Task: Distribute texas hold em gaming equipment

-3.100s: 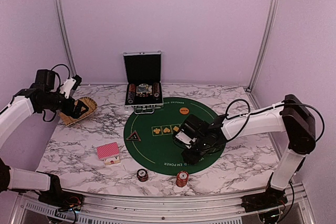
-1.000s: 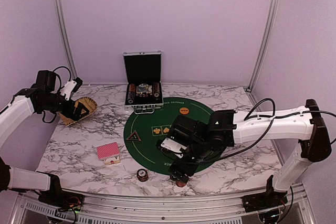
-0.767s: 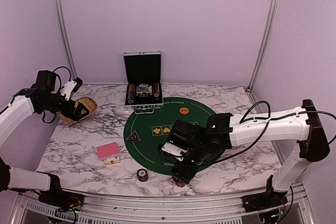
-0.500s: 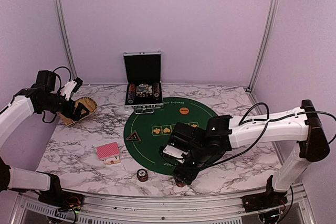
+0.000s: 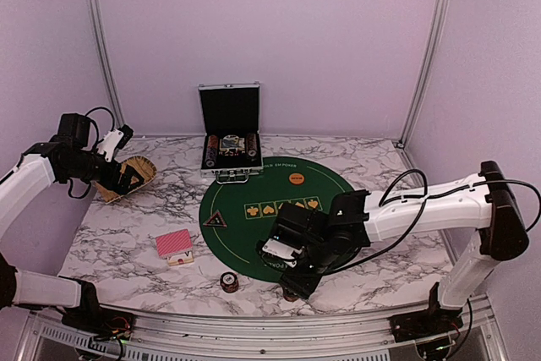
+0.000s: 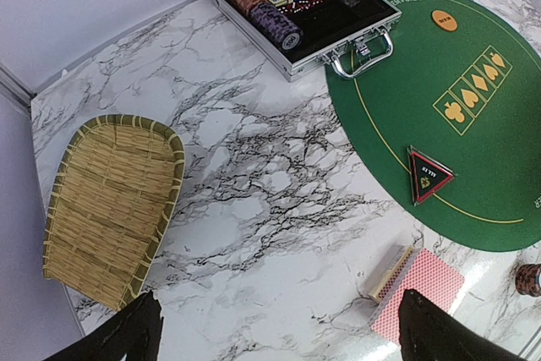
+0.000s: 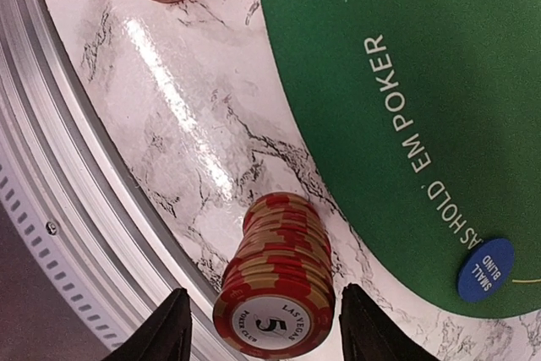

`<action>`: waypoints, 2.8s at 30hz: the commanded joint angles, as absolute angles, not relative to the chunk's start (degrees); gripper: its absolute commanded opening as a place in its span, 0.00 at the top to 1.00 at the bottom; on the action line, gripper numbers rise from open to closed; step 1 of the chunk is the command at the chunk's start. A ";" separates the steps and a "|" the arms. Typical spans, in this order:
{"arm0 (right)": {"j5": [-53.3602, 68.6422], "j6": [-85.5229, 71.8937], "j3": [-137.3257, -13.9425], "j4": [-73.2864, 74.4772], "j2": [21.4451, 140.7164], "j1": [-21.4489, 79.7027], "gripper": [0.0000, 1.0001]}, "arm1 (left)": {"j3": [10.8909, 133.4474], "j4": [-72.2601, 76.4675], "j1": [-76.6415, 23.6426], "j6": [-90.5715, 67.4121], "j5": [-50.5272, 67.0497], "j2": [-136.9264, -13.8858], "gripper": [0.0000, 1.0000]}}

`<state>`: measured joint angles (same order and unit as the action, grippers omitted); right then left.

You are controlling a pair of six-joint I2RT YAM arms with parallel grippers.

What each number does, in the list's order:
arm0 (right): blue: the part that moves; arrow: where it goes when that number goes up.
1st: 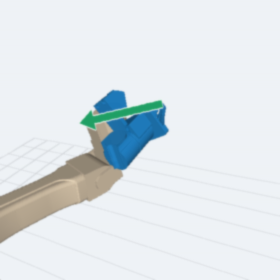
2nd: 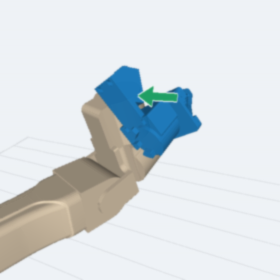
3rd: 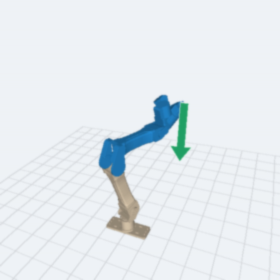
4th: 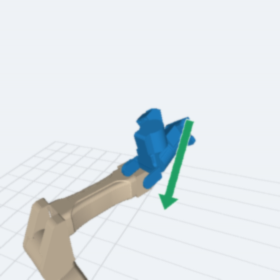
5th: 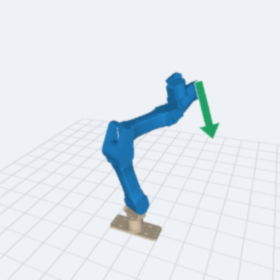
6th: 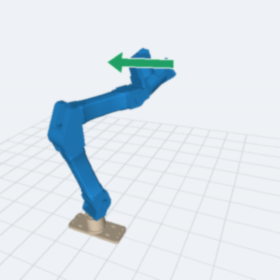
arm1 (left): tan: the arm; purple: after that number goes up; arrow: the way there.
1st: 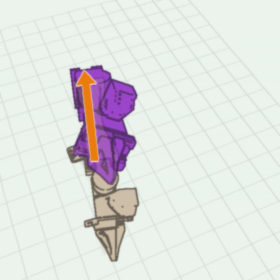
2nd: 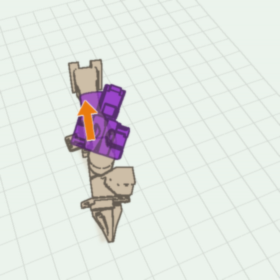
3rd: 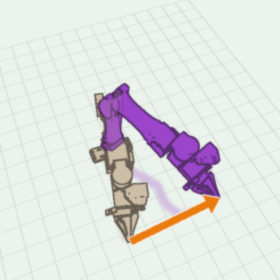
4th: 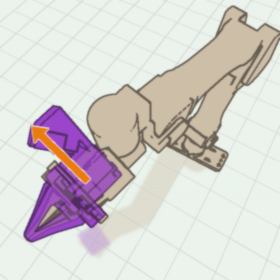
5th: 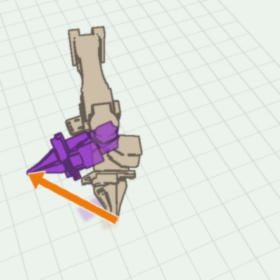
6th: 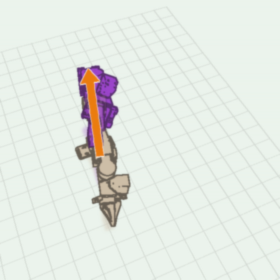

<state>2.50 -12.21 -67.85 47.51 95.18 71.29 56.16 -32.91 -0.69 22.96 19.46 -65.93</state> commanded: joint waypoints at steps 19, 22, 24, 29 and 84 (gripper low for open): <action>1.59 -13.24 -67.23 45.50 96.33 72.73 0.50 | 57.57 -34.78 -0.41 23.47 19.62 -64.77 0.01; 1.02 -13.18 -67.24 45.75 96.46 72.73 0.47 | 57.57 -34.79 -0.42 23.47 19.56 -64.73 0.01; 0.88 -13.25 -67.32 45.64 96.31 72.70 0.47 | 57.49 -34.76 -0.43 23.39 19.62 -64.62 0.01; 0.48 -13.19 -67.24 45.48 96.39 72.74 0.49 | 57.48 -34.79 -0.42 23.38 19.58 -64.51 0.01; -5.13 -11.67 -80.24 49.99 97.71 71.50 0.99 | 58.36 -34.95 -0.38 23.29 19.36 -64.20 0.01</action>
<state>-4.40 -12.19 -75.33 49.19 96.05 72.71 56.51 -32.97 -0.69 23.18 19.42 -65.52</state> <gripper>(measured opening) 0.405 0.989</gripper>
